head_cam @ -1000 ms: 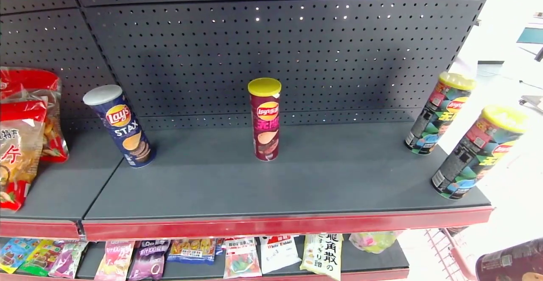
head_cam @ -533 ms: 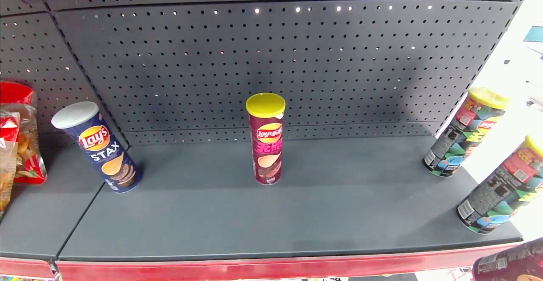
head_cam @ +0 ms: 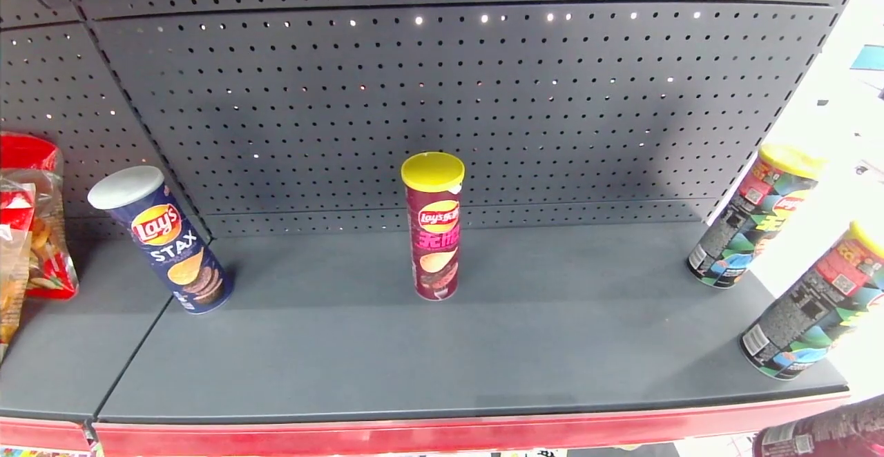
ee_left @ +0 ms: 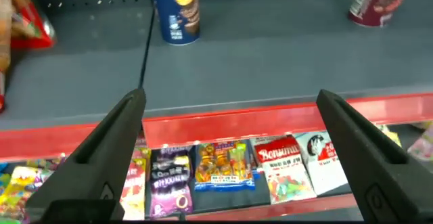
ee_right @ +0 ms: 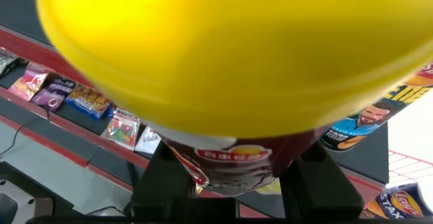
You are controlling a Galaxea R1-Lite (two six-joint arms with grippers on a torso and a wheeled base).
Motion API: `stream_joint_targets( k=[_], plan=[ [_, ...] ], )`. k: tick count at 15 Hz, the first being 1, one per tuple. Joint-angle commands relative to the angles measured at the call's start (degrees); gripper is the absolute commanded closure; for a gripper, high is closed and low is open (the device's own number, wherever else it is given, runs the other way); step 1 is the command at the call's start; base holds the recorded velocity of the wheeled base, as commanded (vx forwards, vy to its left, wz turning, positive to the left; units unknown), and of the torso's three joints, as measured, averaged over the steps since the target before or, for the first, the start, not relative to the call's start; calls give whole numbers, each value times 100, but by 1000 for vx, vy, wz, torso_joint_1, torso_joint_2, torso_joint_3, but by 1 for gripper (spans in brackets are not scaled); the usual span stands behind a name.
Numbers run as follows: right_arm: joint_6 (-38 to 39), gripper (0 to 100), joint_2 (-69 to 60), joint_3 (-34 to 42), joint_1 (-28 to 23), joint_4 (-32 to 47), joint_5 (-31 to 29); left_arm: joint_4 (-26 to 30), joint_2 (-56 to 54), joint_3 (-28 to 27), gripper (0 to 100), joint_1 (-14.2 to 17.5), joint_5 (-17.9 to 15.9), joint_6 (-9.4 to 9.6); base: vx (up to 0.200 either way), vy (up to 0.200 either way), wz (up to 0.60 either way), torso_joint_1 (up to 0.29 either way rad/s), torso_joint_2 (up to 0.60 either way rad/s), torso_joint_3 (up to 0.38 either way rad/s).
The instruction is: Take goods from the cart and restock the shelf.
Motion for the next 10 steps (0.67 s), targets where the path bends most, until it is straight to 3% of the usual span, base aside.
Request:
stream_joint_targets(
  k=[1,2,3,4,6,8,10],
  plan=[
    [-4,100,-23,-5,-3,-1,45,-201,547,-866,0,-174,-349,-253,0,0,0,0,0,0],
    [-4,100,4,13,-3,-1,45,-209,1523,-1868,0,-385,-481,-640,0,0,0,0,0,0],
    [-4,100,39,30,-3,-1,45,-183,2112,-2668,0,-561,-551,-710,0,0,0,0,0,0],
    [-13,100,39,74,-3,-1,45,-166,2525,-3037,0,-728,-709,-710,0,0,0,0,0,0],
    [-13,100,48,118,5,-1,37,-227,3281,-3309,0,-1132,-1474,-675,0,0,0,0,0,0],
    [-13,100,83,66,5,-10,37,-693,4186,-3239,0,-1220,-2256,-394,0,0,0,0,0,0],
    [-13,100,127,30,5,-19,37,-1062,5003,-3230,0,-1220,-2555,-42,0,0,0,0,0,0]
  ],
)
